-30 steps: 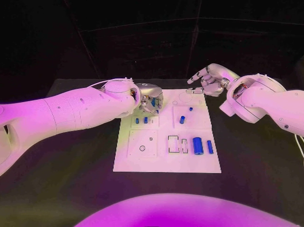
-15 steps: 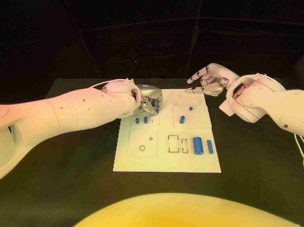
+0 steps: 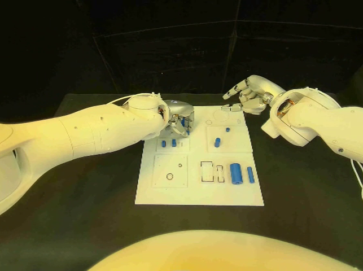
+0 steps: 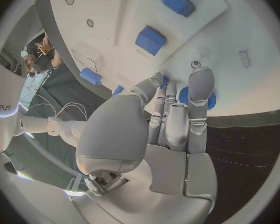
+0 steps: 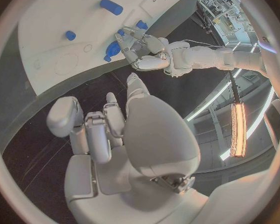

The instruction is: Assemble the parts on the task board

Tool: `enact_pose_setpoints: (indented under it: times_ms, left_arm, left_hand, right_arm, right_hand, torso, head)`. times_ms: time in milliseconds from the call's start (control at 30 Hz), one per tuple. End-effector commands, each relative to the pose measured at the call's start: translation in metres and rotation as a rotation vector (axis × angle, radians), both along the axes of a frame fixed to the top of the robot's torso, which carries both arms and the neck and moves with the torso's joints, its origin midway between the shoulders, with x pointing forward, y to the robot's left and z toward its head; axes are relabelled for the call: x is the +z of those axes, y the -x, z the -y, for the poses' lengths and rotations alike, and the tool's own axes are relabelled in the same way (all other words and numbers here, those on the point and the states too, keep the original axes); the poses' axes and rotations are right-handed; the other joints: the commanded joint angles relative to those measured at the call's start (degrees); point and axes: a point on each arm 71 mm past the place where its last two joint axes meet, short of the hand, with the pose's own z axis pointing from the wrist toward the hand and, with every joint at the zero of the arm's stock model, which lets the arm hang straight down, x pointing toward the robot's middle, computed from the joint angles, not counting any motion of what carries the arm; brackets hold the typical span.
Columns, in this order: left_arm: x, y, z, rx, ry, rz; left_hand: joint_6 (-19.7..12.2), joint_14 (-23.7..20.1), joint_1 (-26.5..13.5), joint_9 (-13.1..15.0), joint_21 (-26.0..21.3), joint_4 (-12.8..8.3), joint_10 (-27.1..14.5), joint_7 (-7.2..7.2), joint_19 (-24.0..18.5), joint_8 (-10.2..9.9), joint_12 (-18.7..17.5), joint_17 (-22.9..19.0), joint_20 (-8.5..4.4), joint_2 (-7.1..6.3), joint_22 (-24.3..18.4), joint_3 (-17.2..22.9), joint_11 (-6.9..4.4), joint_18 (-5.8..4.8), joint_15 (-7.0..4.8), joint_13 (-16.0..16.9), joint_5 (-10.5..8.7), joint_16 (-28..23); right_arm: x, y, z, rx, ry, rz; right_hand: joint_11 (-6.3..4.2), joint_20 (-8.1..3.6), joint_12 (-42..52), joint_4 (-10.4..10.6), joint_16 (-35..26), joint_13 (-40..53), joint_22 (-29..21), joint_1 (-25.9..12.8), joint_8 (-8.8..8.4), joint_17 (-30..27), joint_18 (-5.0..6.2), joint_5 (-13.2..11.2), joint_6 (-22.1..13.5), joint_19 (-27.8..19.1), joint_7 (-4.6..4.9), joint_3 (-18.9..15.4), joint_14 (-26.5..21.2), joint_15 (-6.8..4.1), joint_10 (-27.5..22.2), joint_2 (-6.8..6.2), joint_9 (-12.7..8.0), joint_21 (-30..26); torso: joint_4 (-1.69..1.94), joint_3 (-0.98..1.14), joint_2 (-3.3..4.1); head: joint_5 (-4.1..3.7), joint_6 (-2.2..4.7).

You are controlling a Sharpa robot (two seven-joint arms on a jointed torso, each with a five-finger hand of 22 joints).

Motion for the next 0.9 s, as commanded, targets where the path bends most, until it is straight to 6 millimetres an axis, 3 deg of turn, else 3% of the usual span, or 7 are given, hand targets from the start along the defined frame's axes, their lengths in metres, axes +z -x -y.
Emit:
enact_pose_setpoints:
  times_ms: [33,567,900]
  left_arm:
    - [-0.007,0.002,-0.001,0.004,-0.027,-0.025]
    - [0.013,0.008,-0.017,0.024,0.119,0.066]
    - [0.018,0.018,-0.037,0.064,0.124,0.024]
  left_hand:
    - [0.9,0.6,0.0,0.1,0.6,-0.2,0.9,-0.08,0.3,-0.3,-0.5,-0.1,-0.17,0.85,0.5,0.9,-0.13,-1.02,-0.53,0.0,-0.58,0.4]
    - [2.1,0.5,0.0,0.0,1.5,-2.3,2.4,0.26,0.3,-1.5,-2.5,-0.5,-0.27,0.89,1.8,3.9,-0.03,-1.2,-0.49,0.0,-0.74,0.8]
    - [2.3,0.5,-0.4,0.0,1.7,-2.6,2.7,0.39,0.3,-1.9,-3.0,-0.7,-0.22,0.61,2.1,4.4,0.07,-1.25,-0.4,0.0,-0.83,0.9]
  right_arm:
    - [0.002,0.0,-0.001,0.004,-0.002,0.011]
    - [0.002,0.0,0.0,0.003,-0.003,0.013]
    - [0.001,-0.001,0.002,0.001,-0.001,0.011]
  right_hand:
    - [0.09,-0.04,-0.2,-0.4,0.1,-0.1,-0.1,0.1,-0.04,15.1,1.17,0.3,0.0,-0.2,-0.15,0.0,6.1,-0.4,-0.3,0.48,-0.1,-0.1]
    - [0.09,-0.04,-0.2,-0.4,0.1,-0.1,-0.1,0.1,-0.04,15.1,1.17,0.3,0.0,-0.2,-0.15,0.0,6.1,-0.4,-0.3,0.48,-0.1,-0.1]
    - [0.09,-0.04,-0.2,-0.4,0.1,-0.1,-0.1,0.1,-0.04,15.1,1.17,0.3,0.0,-0.2,-0.15,0.0,6.1,-0.4,-0.3,0.48,-0.1,-0.1]
  torso:
    - [0.05,-0.01,-0.03]
    - [0.15,-0.03,-0.05]
    - [0.21,-0.05,-0.08]
  head:
    - [0.04,0.01]
    - [0.16,0.46]
    - [0.32,0.49]
